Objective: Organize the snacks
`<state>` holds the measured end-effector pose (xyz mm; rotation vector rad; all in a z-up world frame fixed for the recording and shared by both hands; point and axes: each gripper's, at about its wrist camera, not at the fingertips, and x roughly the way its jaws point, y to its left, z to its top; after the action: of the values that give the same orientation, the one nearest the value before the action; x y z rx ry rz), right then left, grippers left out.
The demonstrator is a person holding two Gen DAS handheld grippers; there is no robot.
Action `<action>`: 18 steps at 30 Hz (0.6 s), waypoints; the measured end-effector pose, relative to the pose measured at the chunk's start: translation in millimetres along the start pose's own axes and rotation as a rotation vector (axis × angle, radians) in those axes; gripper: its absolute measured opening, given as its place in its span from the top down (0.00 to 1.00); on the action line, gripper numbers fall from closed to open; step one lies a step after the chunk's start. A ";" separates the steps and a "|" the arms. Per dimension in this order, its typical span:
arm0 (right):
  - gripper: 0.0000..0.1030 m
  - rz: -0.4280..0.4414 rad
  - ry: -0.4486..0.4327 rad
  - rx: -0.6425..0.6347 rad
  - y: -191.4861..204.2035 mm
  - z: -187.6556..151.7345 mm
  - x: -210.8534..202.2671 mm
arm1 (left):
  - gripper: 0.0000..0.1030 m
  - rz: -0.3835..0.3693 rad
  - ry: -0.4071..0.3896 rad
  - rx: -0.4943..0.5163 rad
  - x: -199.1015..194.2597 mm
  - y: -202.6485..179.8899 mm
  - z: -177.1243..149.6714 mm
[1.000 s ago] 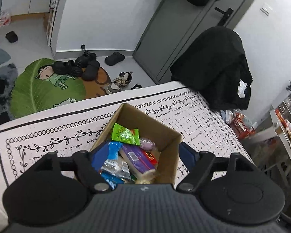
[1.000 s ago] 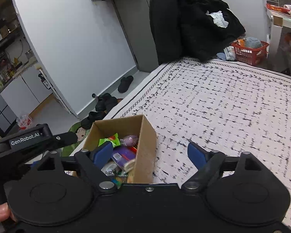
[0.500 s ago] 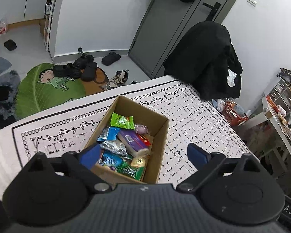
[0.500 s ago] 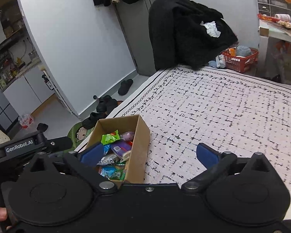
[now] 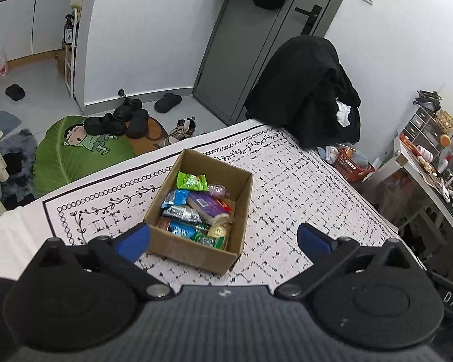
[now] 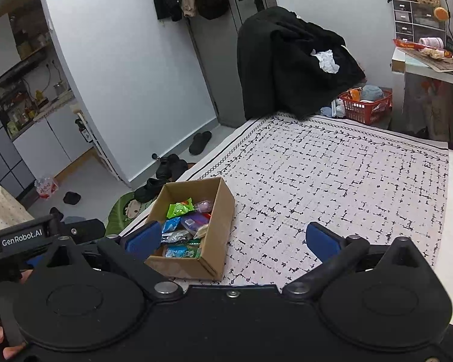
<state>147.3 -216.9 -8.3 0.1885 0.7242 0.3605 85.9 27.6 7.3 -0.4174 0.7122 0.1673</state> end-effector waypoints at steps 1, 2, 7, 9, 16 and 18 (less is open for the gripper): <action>0.00 0.003 -0.001 0.002 -0.7 -0.8 -3.9 | 0.00 -0.003 -0.003 -0.002 -4.2 0.2 -2.3; 0.00 0.005 -0.001 0.003 -1.4 -2.2 -7.9 | 0.00 -0.004 -0.005 -0.003 -7.2 -0.1 -4.3; 0.00 0.013 -0.008 -0.012 -3.8 -10.8 -26.3 | 0.00 -0.008 -0.015 0.016 -25.3 -3.5 -14.3; 0.00 0.019 -0.010 -0.013 -6.1 -14.4 -33.0 | 0.00 -0.008 -0.019 0.027 -30.8 -5.7 -18.5; 0.00 0.027 -0.018 -0.022 -11.9 -24.3 -55.1 | 0.00 -0.004 -0.040 0.091 -53.9 -16.5 -34.1; 0.00 0.028 -0.019 -0.030 -12.8 -26.1 -61.3 | 0.00 -0.005 -0.039 0.101 -59.6 -17.5 -39.0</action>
<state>90.6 -251.1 6.2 0.1741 0.6973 0.3951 23.1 -5.4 25.9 -0.3185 0.6782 0.1334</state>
